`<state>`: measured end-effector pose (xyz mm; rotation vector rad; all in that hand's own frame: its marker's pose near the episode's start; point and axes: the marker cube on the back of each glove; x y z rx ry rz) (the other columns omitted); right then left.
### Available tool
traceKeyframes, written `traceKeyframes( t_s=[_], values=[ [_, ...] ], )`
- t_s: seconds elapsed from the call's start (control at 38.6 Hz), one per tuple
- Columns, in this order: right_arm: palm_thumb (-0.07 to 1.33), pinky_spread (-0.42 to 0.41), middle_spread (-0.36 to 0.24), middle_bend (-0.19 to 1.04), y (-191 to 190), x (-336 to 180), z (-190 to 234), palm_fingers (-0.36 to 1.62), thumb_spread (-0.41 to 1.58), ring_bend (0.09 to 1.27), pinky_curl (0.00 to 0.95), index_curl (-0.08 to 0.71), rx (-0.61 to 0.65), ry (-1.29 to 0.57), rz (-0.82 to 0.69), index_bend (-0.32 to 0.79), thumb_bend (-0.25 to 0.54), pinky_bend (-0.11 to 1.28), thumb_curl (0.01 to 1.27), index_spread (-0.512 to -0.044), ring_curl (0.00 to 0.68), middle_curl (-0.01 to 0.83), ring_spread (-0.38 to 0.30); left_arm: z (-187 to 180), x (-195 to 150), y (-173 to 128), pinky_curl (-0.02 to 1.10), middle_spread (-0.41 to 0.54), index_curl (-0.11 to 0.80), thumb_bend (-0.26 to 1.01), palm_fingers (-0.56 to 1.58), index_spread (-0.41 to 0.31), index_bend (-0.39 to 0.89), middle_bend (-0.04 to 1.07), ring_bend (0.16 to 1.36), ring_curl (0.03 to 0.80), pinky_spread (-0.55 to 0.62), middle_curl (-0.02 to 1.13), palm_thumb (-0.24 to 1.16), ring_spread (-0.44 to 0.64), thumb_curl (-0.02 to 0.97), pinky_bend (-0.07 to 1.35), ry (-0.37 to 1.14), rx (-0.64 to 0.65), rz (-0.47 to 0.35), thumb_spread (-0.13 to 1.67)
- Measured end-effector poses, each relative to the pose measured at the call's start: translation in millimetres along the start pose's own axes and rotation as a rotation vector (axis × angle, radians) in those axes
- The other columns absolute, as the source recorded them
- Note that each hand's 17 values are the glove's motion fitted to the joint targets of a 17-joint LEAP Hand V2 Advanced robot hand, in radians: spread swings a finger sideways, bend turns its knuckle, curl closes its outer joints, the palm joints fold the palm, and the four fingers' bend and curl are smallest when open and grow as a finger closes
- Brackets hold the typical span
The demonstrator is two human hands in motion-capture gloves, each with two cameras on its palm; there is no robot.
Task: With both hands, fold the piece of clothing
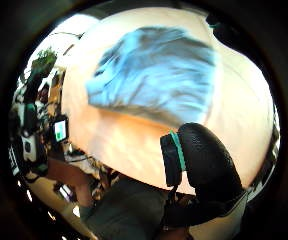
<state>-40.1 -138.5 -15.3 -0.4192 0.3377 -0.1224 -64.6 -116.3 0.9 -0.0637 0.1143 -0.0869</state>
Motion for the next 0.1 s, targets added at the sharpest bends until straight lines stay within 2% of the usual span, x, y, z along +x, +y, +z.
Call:
traceKeyframes(
  t_s=[0.05,0.1],
  values=[
    [0.56,0.038,-0.143,0.17,1,22,-7,0.41,1.14,0.42,0.361,0.203,0.117,-0.019,0.083,0.16,-0.031,0.69,0.45,-0.337,0.323,0.38,-0.018,5,4,-5,0.3,-0.034,0.326,0.03,0.38,-0.118,0.14,0.19,0.46,0.312,0.36,0.4,0.36,0.21,0.222,0.32,-0.044,0.0,-0.011,1.52],
    [0.55,0.055,-0.144,0.16,-3,37,-20,0.41,1.17,0.42,0.357,0.21,0.315,-0.093,0.084,0.15,-0.026,0.69,0.44,-0.338,0.319,0.373,-0.008,6,11,-4,0.3,-0.034,0.324,0.02,0.38,-0.118,0.14,0.19,0.47,0.313,0.36,0.4,0.35,0.21,0.223,0.32,-0.081,0.002,-0.006,1.51]
  ],
)
